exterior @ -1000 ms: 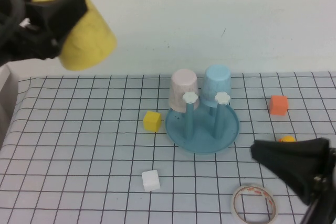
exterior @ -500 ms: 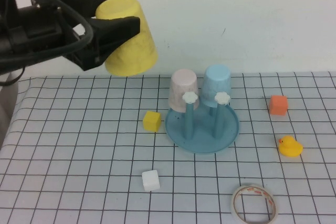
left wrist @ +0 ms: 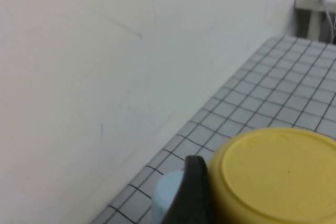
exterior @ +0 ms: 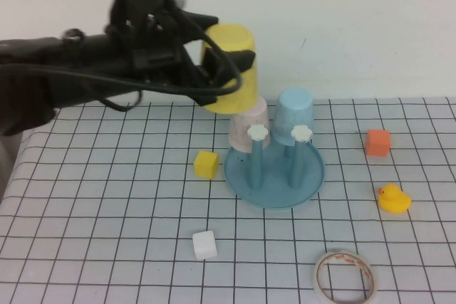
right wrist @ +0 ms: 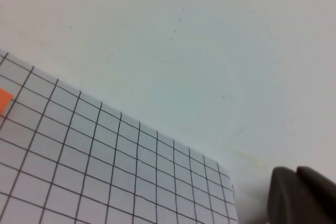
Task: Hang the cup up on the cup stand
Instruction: Place the cup on the cup holder
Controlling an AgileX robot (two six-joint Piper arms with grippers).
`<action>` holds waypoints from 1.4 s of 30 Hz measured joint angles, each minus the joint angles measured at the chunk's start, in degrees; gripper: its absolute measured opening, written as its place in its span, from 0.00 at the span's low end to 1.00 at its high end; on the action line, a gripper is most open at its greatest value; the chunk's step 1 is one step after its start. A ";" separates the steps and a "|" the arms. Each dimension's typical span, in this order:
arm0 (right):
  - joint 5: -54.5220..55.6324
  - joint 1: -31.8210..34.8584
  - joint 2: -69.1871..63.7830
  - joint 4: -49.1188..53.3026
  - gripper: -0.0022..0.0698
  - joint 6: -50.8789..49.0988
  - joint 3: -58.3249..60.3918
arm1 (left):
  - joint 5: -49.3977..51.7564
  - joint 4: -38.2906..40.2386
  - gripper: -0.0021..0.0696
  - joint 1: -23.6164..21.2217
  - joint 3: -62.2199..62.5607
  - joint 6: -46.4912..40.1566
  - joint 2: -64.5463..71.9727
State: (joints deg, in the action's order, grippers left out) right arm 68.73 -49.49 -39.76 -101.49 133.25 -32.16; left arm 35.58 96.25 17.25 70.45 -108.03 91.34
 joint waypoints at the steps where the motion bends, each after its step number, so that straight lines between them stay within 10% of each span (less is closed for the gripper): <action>1: 0.45 0.00 0.00 0.00 0.03 -0.60 0.00 | -0.40 0.00 0.80 0.55 0.69 -0.09 1.34; 42: -10.46 0.00 26.88 0.00 0.03 1.06 6.15 | -0.89 0.97 0.80 2.33 12.71 3.57 23.10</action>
State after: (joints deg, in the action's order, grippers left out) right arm 58.26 -49.49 -12.87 -101.49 134.32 -26.01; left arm 34.70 97.22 19.58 83.16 -104.46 114.44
